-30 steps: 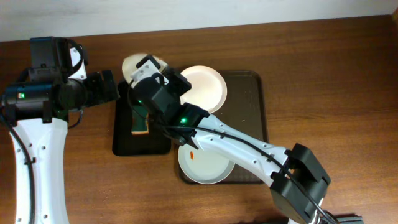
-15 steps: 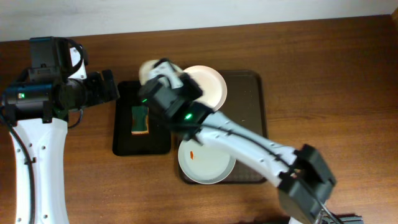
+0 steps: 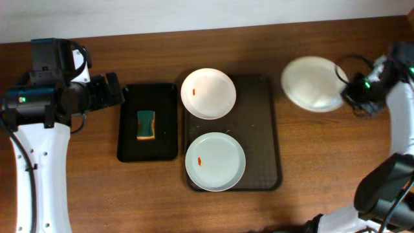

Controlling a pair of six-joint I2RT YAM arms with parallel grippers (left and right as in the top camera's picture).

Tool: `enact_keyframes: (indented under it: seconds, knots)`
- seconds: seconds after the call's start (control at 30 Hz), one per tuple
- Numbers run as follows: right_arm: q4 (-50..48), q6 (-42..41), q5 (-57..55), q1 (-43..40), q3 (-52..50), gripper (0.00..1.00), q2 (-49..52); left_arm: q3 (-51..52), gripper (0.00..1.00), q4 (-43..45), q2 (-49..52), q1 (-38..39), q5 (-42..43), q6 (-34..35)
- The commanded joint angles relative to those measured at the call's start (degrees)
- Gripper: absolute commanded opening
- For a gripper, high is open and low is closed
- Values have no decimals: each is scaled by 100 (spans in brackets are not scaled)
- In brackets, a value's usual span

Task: Clean dirty plates on tray and stack at the side
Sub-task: 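Set the cream plate down at the right side, grip the top-left plate, then grasp the green sponge with the left gripper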

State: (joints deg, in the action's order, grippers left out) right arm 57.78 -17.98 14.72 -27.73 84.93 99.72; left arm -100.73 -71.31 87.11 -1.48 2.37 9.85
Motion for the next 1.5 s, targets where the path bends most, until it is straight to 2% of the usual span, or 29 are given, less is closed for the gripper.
enact_keyframes:
  seconds: [0.0,0.13,0.17,0.2,0.23,0.27,0.3,0.33,0.4,0.5,0.53,0.6,0.67,0.77,0.83,0.9,1.0,1.03,1.07,1.1,1.23,1.3,1.4,1.43,1.47]
  knots:
    - [-459,9,238,-787,-986,4,184,-68,100,9,-57,-20,-24,-55]
    - [-1316,-94,240,-1567,-1801,4,184,-68,100,9,-57,-20,-24,-55]
    - [-1307,-101,225,-1626,-1801,9,184,-68,100,9,-57,-20,-24,-55]
    - [-1331,-101,251,-1628,-1792,28,179,-68,100,9,-57,-20,-24,-52]
    - [-1327,-98,291,-1613,-1751,43,173,-68,100,9,-57,-20,-24,-55]
    - [-1322,-94,369,-1596,-1714,48,157,-68,100,9,-57,-20,-24,-55]
    - [-1296,-81,601,-1517,-1613,57,81,-68,100,9,-57,-20,-24,-52]
    - [-1241,-26,863,-1410,-1552,59,9,-68,100,9,-57,-20,-24,-52]
    - [-1239,514,1639,-883,-1486,58,-190,-68,100,9,-57,-20,-24,-55]
    - [-1128,1412,2002,780,-1484,57,-289,-68,100,9,-57,-20,-24,-52]
    - [-1366,1462,1598,1827,-1484,57,-282,-68,100,9,-57,-20,-24,-55]
    - [-1803,1460,938,2708,-1484,57,-269,-68,100,9,-57,-20,-24,-52]
    - [-2643,1456,-278,3792,-1484,57,-105,-68,100,9,-57,-20,-24,-55]
    - [-3340,1375,-992,4446,-1484,56,302,-68,100,9,-57,-20,-24,-52]
    - [-3928,566,-1211,4575,-1484,50,852,-68,100,9,-57,-20,-24,-55]
    - [-4332,87,-949,4492,-1484,44,1211,-68,100,9,-57,-20,-24,-52]
    - [-4566,-175,-929,4457,-1484,44,1486,-68,100,9,-57,-20,-24,-52]
    - [-4564,-273,-1029,4446,-1484,37,1604,-68,100,9,-57,-20,-24,-52]
    - [-4511,-271,-1051,4430,-1484,27,1639,-68,100,9,-57,-20,-24,-52]
    - [-4437,-271,-1049,4411,-1484,22,1639,-68,100,9,-57,-20,-24,-55]
    - [-3624,-221,-1091,4035,-1482,8,1305,-68,100,9,-57,-20,-24,-52]
    - [-3244,-223,-1093,3836,-1482,5,1119,-68,100,9,-57,-20,-24,-55]
    - [-2802,-249,-822,3539,-1482,6,940,-68,100,9,-57,-20,-24,-55]
    - [-2771,-254,-673,3508,-1482,11,938,-68,100,9,-57,-20,-24,-55]
    - [-2747,-463,-590,3515,-1482,36,931,-68,100,9,-57,-20,-24,-55]
